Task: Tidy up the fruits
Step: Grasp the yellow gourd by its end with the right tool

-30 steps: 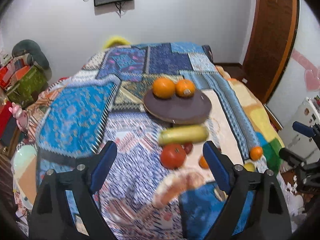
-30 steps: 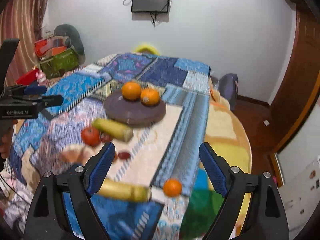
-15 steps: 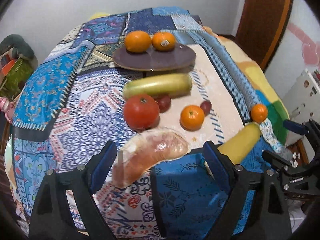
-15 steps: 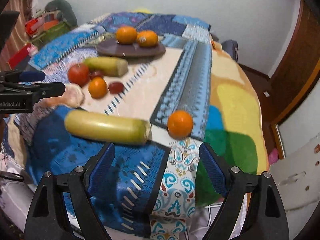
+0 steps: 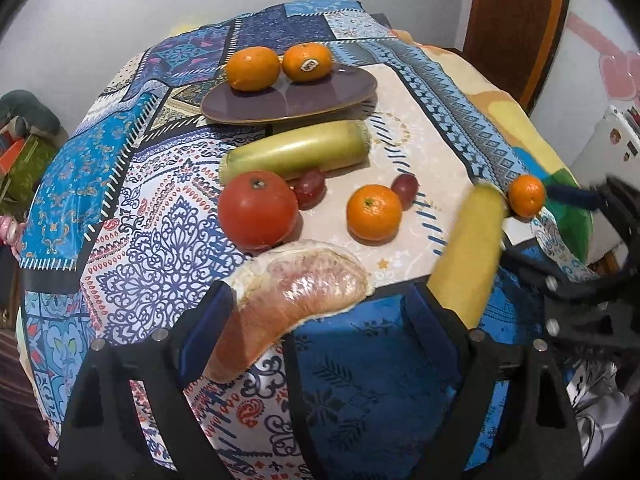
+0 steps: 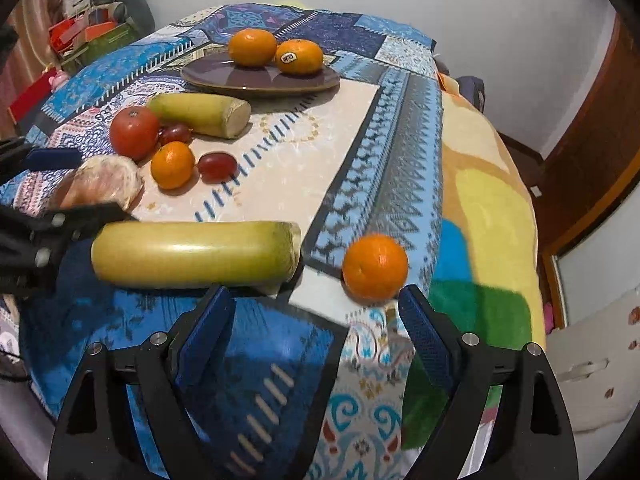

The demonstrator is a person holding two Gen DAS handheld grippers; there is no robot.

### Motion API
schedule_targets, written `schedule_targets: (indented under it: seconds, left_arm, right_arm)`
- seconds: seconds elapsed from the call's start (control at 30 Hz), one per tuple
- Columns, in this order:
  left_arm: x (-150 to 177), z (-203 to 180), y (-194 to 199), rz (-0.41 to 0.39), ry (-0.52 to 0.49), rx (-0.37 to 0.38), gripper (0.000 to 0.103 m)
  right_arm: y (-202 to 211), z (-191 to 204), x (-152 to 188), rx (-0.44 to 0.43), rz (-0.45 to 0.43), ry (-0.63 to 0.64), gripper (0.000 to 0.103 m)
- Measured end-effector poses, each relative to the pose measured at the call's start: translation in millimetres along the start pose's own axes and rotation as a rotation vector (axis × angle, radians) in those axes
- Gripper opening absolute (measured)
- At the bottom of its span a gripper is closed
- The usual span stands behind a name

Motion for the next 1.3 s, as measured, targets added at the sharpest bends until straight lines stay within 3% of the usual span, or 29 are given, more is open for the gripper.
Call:
schedule_targets:
  seconds: [0.27, 0.57, 0.83, 0.9, 0.97, 1.3]
  left_arm:
    - [1.4, -12.8, -2.4, 0.012, -0.005, 0.022, 0.088]
    - [-10.8, 28.1, 28.3, -0.070, 0.074, 0.007, 0.088]
    - [-15.7, 60.3, 31.8, -0.079, 0.117, -0.011, 0.088]
    - [-20.7, 63.3, 29.1, -0.078, 0.114, -0.010, 0.088]
    - [-27.2, 62.9, 24.8, -0.069, 0.114, 0.003, 0.088]
    - [-83.1, 27.8, -14.3, -0.050, 0.015, 0.018, 0.093]
  right_arm:
    - [-9.5, -5.0, -27.4, 0.020, -0.019, -0.002, 0.084]
    - [17.4, 0.1, -45.0, -0.092, -0.093, -0.074, 0.084]
    - [-14.0, 21.5, -32.5, -0.159, 0.003, -0.097, 0.081]
    - [-17.5, 21.5, -28.9, -0.182, 0.020, -0.114, 0.076]
    - [-22.4, 22.2, -26.7, -0.212, 0.040, -0.124, 0.062]
    - [-25.7, 6.2, -28.1, -0.252, -0.001, -0.180, 0.035]
Point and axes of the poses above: each gripper's, at about its wrist camera, not at the fingertips, and y roughly against the way its jaws point, z to its left, x to its underside, the point moved 6 cm from there along -y, roughly the way its jaws point, and after that the axes turned 6 degrees about y, right-handed, at the moved point
